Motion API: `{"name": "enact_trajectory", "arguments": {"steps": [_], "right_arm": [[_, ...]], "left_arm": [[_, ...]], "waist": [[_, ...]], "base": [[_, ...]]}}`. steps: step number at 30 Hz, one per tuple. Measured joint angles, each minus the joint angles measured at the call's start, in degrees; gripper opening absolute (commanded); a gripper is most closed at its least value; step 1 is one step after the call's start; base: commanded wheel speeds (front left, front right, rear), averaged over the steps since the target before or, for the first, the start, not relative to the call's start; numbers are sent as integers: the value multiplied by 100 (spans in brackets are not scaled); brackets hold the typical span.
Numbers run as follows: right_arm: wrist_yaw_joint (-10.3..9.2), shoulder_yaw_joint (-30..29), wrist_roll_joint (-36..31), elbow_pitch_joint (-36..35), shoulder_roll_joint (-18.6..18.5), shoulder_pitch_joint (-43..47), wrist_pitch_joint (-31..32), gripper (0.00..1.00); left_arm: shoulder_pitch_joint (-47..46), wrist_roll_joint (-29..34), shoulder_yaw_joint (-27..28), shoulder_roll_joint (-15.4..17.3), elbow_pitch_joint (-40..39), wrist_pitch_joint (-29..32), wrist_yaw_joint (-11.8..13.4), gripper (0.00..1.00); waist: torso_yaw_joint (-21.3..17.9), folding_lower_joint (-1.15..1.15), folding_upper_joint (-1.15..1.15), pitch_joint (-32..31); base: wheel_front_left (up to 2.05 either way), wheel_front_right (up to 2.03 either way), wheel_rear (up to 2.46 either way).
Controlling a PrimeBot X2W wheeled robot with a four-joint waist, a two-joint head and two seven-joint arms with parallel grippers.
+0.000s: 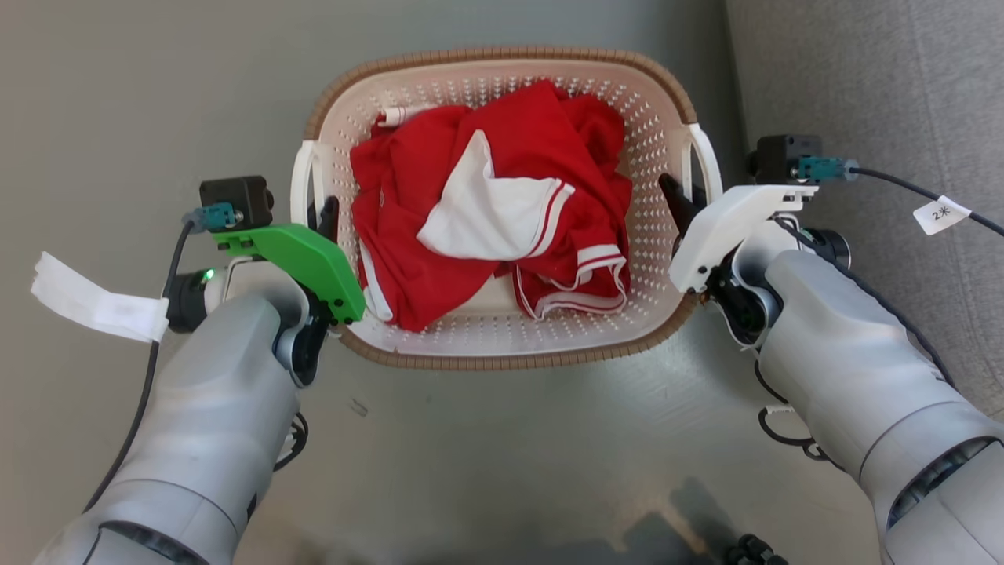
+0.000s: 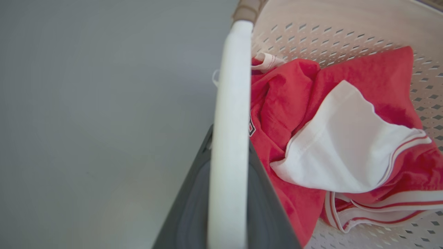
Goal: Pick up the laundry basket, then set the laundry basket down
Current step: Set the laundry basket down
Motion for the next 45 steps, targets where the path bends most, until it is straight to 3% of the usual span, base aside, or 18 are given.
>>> {"name": "enact_trajectory", "arguments": {"steps": [27, 45], "right_arm": [[5, -136, -47, -229, -135, -876, -420, 0], [-3, -210, -38, -524, -222, -1124, -480, 0]], "left_arm": [[-1069, 160, 134, 15, 70, -243, 13, 0], [-1476, 325, 249, 23, 109, -305, 115, 0]], "waist": [[35, 0, 0, 1582], [10, -1, 0, 2255]], "base": [[0, 0, 0], [0, 0, 0]]}}
